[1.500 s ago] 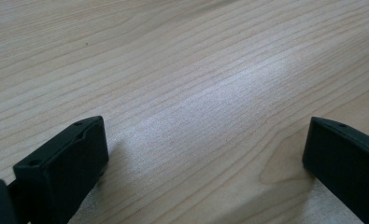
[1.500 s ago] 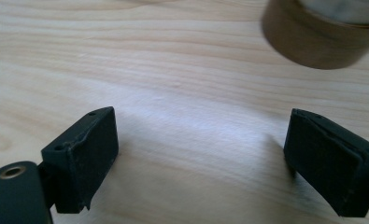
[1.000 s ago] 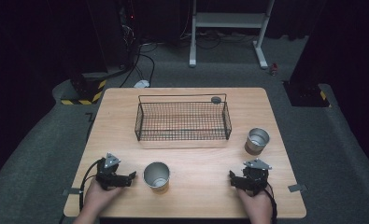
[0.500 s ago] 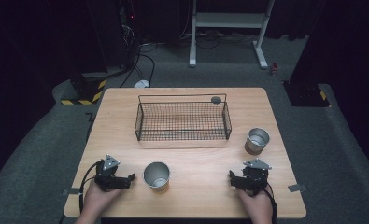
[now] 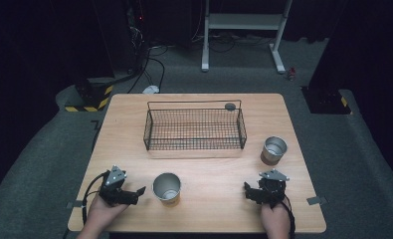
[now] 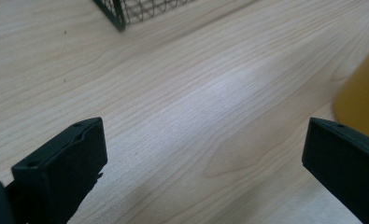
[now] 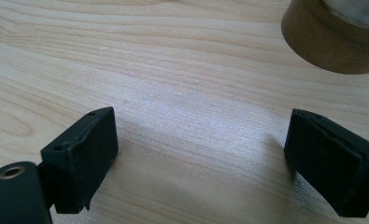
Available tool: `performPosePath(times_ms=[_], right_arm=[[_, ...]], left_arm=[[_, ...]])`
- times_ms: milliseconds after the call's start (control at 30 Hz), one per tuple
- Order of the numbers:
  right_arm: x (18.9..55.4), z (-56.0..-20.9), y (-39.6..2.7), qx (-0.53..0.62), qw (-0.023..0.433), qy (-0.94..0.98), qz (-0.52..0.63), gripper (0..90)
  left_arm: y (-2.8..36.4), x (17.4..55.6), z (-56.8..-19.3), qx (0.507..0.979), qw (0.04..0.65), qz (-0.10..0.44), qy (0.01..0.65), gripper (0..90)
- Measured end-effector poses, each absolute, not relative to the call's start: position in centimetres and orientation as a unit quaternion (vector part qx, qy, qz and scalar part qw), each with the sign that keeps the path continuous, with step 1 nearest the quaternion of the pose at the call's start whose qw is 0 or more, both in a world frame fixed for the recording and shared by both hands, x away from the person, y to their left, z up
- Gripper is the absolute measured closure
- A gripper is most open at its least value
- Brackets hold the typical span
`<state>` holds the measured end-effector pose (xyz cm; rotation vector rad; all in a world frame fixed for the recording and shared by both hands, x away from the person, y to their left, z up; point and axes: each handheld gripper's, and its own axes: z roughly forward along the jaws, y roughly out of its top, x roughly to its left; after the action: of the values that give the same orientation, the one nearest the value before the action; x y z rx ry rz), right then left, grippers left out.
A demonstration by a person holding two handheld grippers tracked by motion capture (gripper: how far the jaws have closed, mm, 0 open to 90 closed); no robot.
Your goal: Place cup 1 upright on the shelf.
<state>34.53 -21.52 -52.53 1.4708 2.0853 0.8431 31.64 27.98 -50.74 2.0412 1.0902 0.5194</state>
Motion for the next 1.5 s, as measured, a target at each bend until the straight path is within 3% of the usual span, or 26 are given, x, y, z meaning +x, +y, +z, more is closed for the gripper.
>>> performPosePath(times_ms=[667,1500], right_arm=[[34.7,-52.5,-21.5,0.528,0.221,0.760,0.307,9.4],[34.7,-52.5,-21.5,0.528,0.221,0.761,0.307,9.3]], left_arm=[[27.0,27.4,-47.7,0.776,0.449,0.190,0.400,0.4],[23.3,26.3,-47.6,0.797,0.463,0.182,0.344,0.5]])
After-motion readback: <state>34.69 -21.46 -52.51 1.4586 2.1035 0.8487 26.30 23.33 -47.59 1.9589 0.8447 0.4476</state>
